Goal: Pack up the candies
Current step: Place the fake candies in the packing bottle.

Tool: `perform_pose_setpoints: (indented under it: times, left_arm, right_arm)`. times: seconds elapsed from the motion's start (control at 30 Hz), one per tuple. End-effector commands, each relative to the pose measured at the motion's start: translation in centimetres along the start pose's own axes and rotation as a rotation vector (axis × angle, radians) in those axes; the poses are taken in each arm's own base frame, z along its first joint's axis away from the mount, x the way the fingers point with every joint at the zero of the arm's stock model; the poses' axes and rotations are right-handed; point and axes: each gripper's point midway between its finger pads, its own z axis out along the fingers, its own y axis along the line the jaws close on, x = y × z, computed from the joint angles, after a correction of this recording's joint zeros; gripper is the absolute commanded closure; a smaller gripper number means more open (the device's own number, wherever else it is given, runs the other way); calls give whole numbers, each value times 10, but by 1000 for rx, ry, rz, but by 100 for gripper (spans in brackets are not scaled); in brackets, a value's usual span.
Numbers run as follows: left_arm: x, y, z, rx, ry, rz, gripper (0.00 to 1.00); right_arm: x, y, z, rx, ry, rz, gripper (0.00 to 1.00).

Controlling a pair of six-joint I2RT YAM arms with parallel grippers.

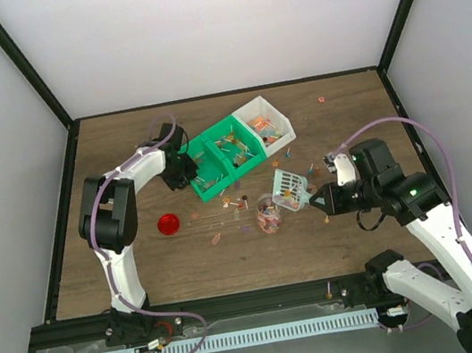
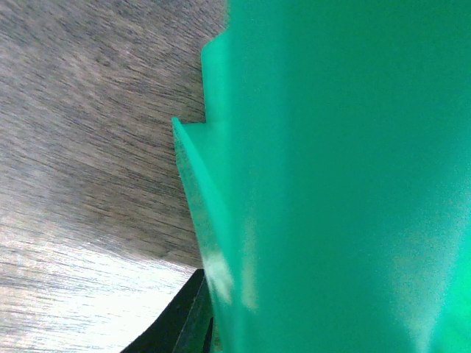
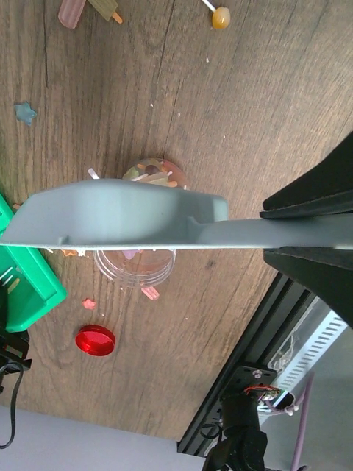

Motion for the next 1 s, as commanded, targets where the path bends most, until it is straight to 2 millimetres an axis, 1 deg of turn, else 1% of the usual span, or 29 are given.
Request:
perform_pose_setpoints:
  times: [0.0,0.17,0.3,0.33,0.37,0.67,0.77,0.97]
  left_arm:
    - [1,4,3,-16,21,2,80]
    - [0,3,2,-11,20,0,80]
    - [-1,5,2,-11,22,-2,80]
    - [0,6,2,-11,23,-1,80]
    - [-1,7,2,-11,23,-2,80]
    - [-3,9,2,-1,30,-8,80]
    - [-3,8,3,2,30,-9,80]
    - [-3,9,5,-2,34,-9,80]
  right_arm:
    - [-9,10,-11,11,-28,-30,99]
    - [-8,16,-8,29,-3,-43,99]
    - [-2,22,1,54,36,-55,99]
    - [0,28,4,75,45,-64,99]
    - [-1,29,4,78,43,-62,99]
    - [-8,21,0,154,28,-63,99]
    - [-14,22,-3,171,28,-84,99]
    - [-17,26,-3,178,42,-105,99]
